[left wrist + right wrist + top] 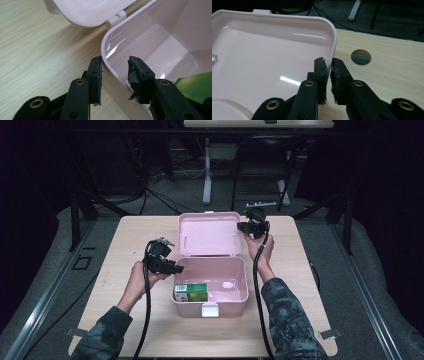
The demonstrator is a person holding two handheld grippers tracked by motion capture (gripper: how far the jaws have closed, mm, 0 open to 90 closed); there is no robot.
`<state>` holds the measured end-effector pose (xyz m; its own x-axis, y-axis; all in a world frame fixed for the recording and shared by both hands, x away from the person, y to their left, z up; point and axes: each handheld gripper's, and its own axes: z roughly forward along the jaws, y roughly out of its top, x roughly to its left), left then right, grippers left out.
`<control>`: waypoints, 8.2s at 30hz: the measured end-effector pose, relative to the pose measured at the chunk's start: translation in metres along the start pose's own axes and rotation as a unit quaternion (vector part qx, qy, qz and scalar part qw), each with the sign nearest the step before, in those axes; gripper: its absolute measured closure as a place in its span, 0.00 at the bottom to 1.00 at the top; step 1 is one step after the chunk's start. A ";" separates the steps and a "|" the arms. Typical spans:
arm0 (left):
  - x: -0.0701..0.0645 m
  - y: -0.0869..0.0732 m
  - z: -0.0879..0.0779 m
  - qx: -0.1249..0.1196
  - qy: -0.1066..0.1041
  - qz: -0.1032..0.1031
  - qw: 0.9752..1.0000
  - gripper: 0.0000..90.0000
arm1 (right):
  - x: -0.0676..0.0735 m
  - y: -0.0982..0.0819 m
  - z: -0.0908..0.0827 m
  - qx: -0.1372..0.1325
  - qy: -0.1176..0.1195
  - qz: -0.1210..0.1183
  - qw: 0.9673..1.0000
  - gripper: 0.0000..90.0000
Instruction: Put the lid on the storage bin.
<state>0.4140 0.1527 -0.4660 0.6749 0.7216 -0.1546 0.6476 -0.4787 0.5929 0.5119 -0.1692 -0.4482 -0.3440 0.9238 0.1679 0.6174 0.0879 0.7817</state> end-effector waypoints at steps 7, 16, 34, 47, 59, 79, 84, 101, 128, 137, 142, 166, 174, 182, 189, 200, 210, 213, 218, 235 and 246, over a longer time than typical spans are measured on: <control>0.001 0.000 0.001 -0.009 0.000 -0.001 1.000 0.72 | 0.001 0.002 -0.012 -0.016 0.005 0.000 1.000 0.94; 0.001 -0.001 0.001 -0.015 0.002 0.002 1.000 0.73 | 0.005 0.002 -0.027 -0.038 0.007 -0.008 0.999 0.94; -0.003 0.000 0.003 -0.023 0.014 -0.001 1.000 0.76 | 0.007 -0.002 -0.053 -0.072 0.020 -0.028 0.997 0.95; -0.005 0.000 0.003 -0.026 0.023 -0.009 0.999 0.77 | 0.009 -0.004 -0.068 -0.088 0.035 -0.049 0.994 0.95; -0.007 0.000 0.004 -0.027 0.029 -0.010 0.999 0.78 | 0.011 -0.007 -0.081 -0.096 0.044 -0.069 0.992 0.95; -0.010 0.001 0.005 -0.024 0.039 -0.012 0.999 0.79 | 0.012 -0.010 -0.098 -0.098 0.065 -0.101 0.988 0.94; -0.011 0.001 0.005 -0.023 0.041 -0.012 0.999 0.79 | 0.013 -0.010 -0.104 -0.096 0.068 -0.111 0.987 0.94; -0.014 0.001 0.006 -0.024 0.042 -0.014 0.999 0.79 | 0.017 -0.020 -0.124 -0.098 0.072 -0.144 0.982 0.93; -0.017 0.000 0.007 -0.022 0.033 -0.009 0.999 0.71 | 0.024 -0.029 -0.141 -0.082 0.084 -0.180 0.977 0.99; -0.015 -0.001 0.016 -0.013 0.046 -0.002 0.999 0.78 | -0.016 -0.022 -0.085 -0.061 0.120 -0.058 0.989 0.59; -0.016 -0.002 0.018 -0.017 0.049 -0.001 0.999 0.80 | -0.021 -0.019 -0.057 -0.038 0.123 -0.025 0.991 0.85; -0.019 -0.002 0.023 -0.026 0.063 0.002 0.998 0.84 | -0.022 -0.025 -0.076 -0.066 0.141 -0.045 0.987 0.93; -0.022 -0.002 0.024 -0.027 0.076 -0.001 0.997 0.86 | -0.022 -0.029 -0.083 -0.079 0.145 -0.059 0.984 0.93; -0.024 -0.002 0.025 -0.028 0.088 -0.001 0.996 0.86 | -0.020 -0.031 -0.092 -0.087 0.156 -0.071 0.981 0.93; -0.024 -0.002 0.026 -0.029 0.088 -0.003 0.996 0.86 | -0.018 -0.030 -0.097 -0.091 0.161 -0.081 0.979 0.93; -0.024 -0.001 0.026 -0.028 0.089 0.001 0.996 0.86 | -0.017 -0.013 -0.100 -0.098 0.154 -0.088 0.979 0.92; -0.025 -0.001 0.026 -0.026 0.090 0.000 0.996 0.86 | -0.014 -0.006 -0.111 -0.105 0.159 -0.096 0.977 0.92; -0.024 -0.001 0.025 -0.024 0.087 -0.001 0.996 0.86 | -0.013 -0.009 -0.116 -0.108 0.164 -0.103 0.975 0.92; -0.024 -0.001 0.025 -0.022 0.086 -0.001 0.996 0.85 | -0.012 -0.012 -0.123 -0.108 0.174 -0.107 0.973 0.92; -0.025 0.000 0.024 -0.012 0.059 0.009 0.998 0.69 | -0.003 -0.025 -0.145 -0.114 0.189 -0.135 0.966 0.91; -0.028 -0.001 0.012 -0.022 0.030 0.014 0.999 0.49 | 0.004 -0.035 -0.156 -0.113 0.183 -0.143 0.966 0.91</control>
<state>0.3989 0.1272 -0.4713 0.6688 0.7379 -0.0902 0.6121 -0.4778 0.6301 0.3779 -0.2264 -0.3813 -0.7305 0.6763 0.0949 0.3047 0.1984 0.9316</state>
